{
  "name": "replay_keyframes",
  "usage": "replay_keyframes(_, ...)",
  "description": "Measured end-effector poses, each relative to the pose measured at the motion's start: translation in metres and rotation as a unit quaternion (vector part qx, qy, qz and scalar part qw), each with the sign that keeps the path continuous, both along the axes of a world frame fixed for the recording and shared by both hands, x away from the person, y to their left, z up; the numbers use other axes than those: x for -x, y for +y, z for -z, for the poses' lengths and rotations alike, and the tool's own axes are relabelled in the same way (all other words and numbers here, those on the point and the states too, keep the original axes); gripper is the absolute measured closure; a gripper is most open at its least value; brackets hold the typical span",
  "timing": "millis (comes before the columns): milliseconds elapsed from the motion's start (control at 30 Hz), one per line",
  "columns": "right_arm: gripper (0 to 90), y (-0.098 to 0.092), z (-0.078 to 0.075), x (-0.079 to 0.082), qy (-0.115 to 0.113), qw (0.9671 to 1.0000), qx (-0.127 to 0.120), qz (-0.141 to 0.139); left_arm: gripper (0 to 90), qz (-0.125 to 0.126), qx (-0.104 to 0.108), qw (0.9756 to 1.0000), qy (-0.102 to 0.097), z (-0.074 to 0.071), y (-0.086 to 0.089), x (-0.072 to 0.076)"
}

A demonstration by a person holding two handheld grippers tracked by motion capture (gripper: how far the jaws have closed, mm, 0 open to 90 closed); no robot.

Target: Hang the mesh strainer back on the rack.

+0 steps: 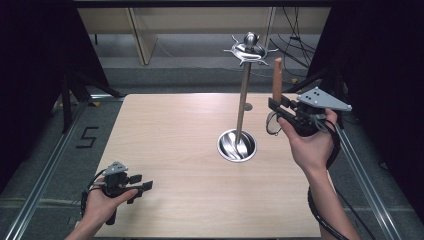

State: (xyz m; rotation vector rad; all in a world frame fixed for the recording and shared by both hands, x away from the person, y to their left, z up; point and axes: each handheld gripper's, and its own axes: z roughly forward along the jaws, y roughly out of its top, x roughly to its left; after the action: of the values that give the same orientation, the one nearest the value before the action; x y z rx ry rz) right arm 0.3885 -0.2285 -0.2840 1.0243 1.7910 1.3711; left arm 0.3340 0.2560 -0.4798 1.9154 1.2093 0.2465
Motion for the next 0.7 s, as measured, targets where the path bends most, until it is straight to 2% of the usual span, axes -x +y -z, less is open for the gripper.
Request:
replay_keyframes(33,69.3,0.0013,0.0000,0.0006,0.007,1.0000,-0.006,0.001,42.0,-0.001,0.001,1.0000,-0.001,0.0003,-0.0002,0.0000)
replay_keyframes(67,69.3,0.0008,-0.0001,-0.0008,-0.002,1.0000,0.003,0.001,42.0,0.000,0.000,1.0000,-0.001,0.0002,-0.0002,0.0000)
replay_keyframes(200,69.4,0.0035,-0.0003,-0.0018,0.003,1.0000,0.001,-0.005,42.0,-0.001,0.001,1.0000,-0.001,0.0000,-0.0001,0.0001)
replay_keyframes(233,69.3,0.0037,-0.0008,-0.0015,0.005,1.0000,0.000,-0.004,42.0,-0.005,0.008,0.9999,-0.003,0.0004,-0.0012,0.0002)
replay_keyframes(400,69.4,0.0052,-0.0019,-0.0033,0.007,0.9999,-0.002,-0.007,42.0,0.000,0.002,1.0000,-0.002,-0.0001,0.0000,0.0001)
replay_keyframes(433,69.4,0.0056,-0.0020,-0.0036,0.009,0.9999,-0.003,-0.009,42.0,-0.005,0.009,0.9999,-0.003,0.0003,-0.0012,0.0001)
replay_keyframes(500,69.4,0.0048,-0.0024,-0.0057,-0.002,0.9999,0.006,-0.011,42.0,-0.005,0.008,0.9999,-0.002,0.0003,-0.0011,0.0001)
replay_keyframes(567,69.4,0.0065,-0.0024,-0.0047,0.013,0.9999,-0.003,-0.010,42.0,-0.005,0.008,1.0000,-0.002,0.0004,-0.0011,0.0001)
replay_keyframes(633,69.4,0.0059,-0.0024,-0.0061,0.007,0.9999,0.005,-0.012,42.0,-0.005,0.009,0.9999,-0.003,0.0003,-0.0011,0.0001)
replay_keyframes(700,69.4,0.0071,-0.0022,-0.0070,0.010,0.9998,0.002,-0.016,42.0,-0.005,0.008,0.9999,-0.003,0.0003,-0.0010,0.0001)
